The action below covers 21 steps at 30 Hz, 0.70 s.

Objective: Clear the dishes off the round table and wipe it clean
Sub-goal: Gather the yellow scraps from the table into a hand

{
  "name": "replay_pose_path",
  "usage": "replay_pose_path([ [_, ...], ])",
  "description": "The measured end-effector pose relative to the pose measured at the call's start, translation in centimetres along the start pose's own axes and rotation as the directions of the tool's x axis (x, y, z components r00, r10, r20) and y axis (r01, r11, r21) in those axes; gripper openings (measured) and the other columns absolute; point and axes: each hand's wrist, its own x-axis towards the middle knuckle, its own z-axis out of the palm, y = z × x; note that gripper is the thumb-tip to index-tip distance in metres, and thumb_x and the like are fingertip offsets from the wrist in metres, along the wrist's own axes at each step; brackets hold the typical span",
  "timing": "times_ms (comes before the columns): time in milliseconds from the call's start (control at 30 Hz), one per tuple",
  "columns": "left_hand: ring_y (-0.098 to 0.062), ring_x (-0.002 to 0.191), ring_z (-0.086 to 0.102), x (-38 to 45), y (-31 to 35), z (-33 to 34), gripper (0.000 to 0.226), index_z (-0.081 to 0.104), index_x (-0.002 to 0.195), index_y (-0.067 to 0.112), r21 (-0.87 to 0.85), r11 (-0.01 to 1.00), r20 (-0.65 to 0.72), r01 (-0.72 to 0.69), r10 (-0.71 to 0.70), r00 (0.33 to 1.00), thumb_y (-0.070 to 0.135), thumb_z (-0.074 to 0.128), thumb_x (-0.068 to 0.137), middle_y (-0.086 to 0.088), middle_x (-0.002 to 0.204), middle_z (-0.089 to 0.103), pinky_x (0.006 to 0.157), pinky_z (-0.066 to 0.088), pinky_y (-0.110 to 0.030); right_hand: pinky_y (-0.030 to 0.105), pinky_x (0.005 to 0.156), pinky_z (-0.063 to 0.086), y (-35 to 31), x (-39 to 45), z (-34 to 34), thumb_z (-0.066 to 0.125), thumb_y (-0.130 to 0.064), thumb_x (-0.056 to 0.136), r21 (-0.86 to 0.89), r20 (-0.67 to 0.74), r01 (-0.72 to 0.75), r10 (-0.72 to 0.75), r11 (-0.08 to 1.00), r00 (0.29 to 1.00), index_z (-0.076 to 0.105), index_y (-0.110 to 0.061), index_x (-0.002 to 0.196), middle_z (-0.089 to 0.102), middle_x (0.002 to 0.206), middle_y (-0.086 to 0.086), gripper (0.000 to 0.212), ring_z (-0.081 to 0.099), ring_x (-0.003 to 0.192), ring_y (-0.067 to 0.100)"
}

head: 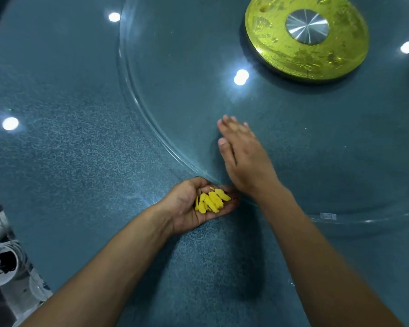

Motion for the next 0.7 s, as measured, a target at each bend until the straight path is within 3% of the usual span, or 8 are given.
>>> replay_pose_path([
  [67, -0.027, 0.082, 0.073, -0.1, 0.0, -0.1, 0.039, 0.068, 0.101, -0.002, 0.019, 0.999, -0.025, -0.027, 0.028, 0.999, 0.020, 0.037, 0.105, -0.017, 0.092, 0.073, 0.074, 0.064, -0.040, 0.042, 0.124, 0.020, -2.0, -4.1, 1.2, 0.024, -0.034, 0.105, 0.026, 0.003, 0.087, -0.087, 0.996, 0.996, 0.045, -0.006, 0.148, 0.042, 0.156, 0.009, 0.055, 0.031, 0.149, 0.019],
  [133, -0.018, 0.073, 0.072, -0.1, 0.0, -0.1, 0.039, 0.070, 0.113, 0.004, 0.013, 1.000, -0.015, -0.021, 0.021, 1.000, 0.026, 0.039, 0.106, -0.010, 0.092, 0.073, 0.062, 0.063, -0.031, 0.043, 0.121, 0.027, -3.8, -8.9, 1.8, 0.032, -0.028, 0.106, 0.160, -0.011, 0.138, -0.138, 0.978, 0.990, 0.054, -0.007, 0.142, 0.050, 0.150, 0.006, 0.047, 0.038, 0.145, 0.016],
  [200, -0.023, 0.077, 0.073, -0.1, 0.0, -0.1, 0.043, 0.070, 0.112, -0.002, 0.002, 1.000, -0.024, -0.009, 0.009, 1.000, 0.023, 0.036, 0.106, -0.015, 0.097, 0.074, 0.066, 0.064, -0.035, 0.042, 0.116, 0.037, -4.0, -10.8, 0.6, 0.039, -0.025, 0.105, 0.405, -0.109, 0.067, -0.025, 0.912, 0.994, 0.063, -0.009, 0.132, 0.060, 0.140, 0.002, 0.040, 0.049, 0.136, 0.013],
  [267, -0.035, 0.089, 0.073, -0.1, 0.1, 0.0, 0.053, 0.073, 0.099, -0.014, -0.006, 1.000, -0.006, 0.016, -0.016, 1.000, 0.018, 0.031, 0.104, -0.028, 0.104, 0.072, 0.078, 0.062, -0.046, 0.041, 0.112, 0.042, -1.8, -9.5, -1.9, 0.038, -0.028, 0.106, 0.523, -0.240, -0.054, 0.208, 0.850, 0.948, 0.066, -0.010, 0.128, 0.064, 0.134, 0.001, 0.040, 0.055, 0.131, 0.013],
  [367, -0.043, 0.103, 0.067, -0.3, 0.1, 0.3, 0.055, 0.067, 0.109, -0.019, -0.009, 0.999, 0.007, 0.034, -0.034, 0.999, 0.019, 0.027, 0.104, -0.036, 0.116, 0.067, 0.083, 0.057, -0.049, 0.046, 0.115, 0.037, 4.4, -4.9, -5.8, 0.032, -0.032, 0.106, 0.407, -0.437, -0.181, 0.365, 0.895, 0.822, 0.062, -0.004, 0.132, 0.060, 0.139, 0.009, 0.049, 0.051, 0.135, 0.019],
  [467, -0.043, 0.103, 0.067, -0.3, -0.1, 0.3, 0.055, 0.063, 0.113, -0.019, -0.012, 1.000, 0.008, 0.024, -0.024, 1.000, 0.020, 0.026, 0.105, -0.036, 0.119, 0.066, 0.083, 0.057, -0.048, 0.040, 0.124, 0.020, 8.8, -1.9, -6.7, 0.026, -0.033, 0.102, 0.300, -0.390, -0.389, 0.484, 0.871, 0.783, 0.051, -0.001, 0.143, 0.047, 0.152, 0.013, 0.057, 0.036, 0.146, 0.021],
  [567, -0.043, 0.102, 0.067, -0.3, -0.1, 0.3, 0.054, 0.064, 0.113, -0.019, -0.025, 0.999, 0.017, 0.024, -0.023, 1.000, 0.020, 0.026, 0.105, -0.035, 0.117, 0.067, 0.083, 0.057, -0.048, 0.032, 0.125, 0.011, 6.8, -2.5, -4.2, 0.026, -0.032, 0.102, 0.234, -0.325, -0.389, 0.449, 0.891, 0.832, 0.049, -0.001, 0.145, 0.043, 0.154, 0.013, 0.057, 0.032, 0.148, 0.019],
  [700, -0.030, 0.082, 0.072, 0.1, -0.2, -0.3, 0.042, 0.068, 0.099, -0.005, -0.024, 0.999, -0.039, -0.023, 0.022, 0.999, 0.020, 0.035, 0.104, -0.023, 0.098, 0.072, 0.068, 0.065, -0.044, 0.026, 0.124, 0.014, -2.7, -7.8, 0.8, 0.030, -0.032, 0.106, 0.250, -0.149, -0.145, 0.186, 0.957, 0.971, 0.054, -0.007, 0.142, 0.049, 0.150, 0.005, 0.050, 0.031, 0.144, 0.007],
])
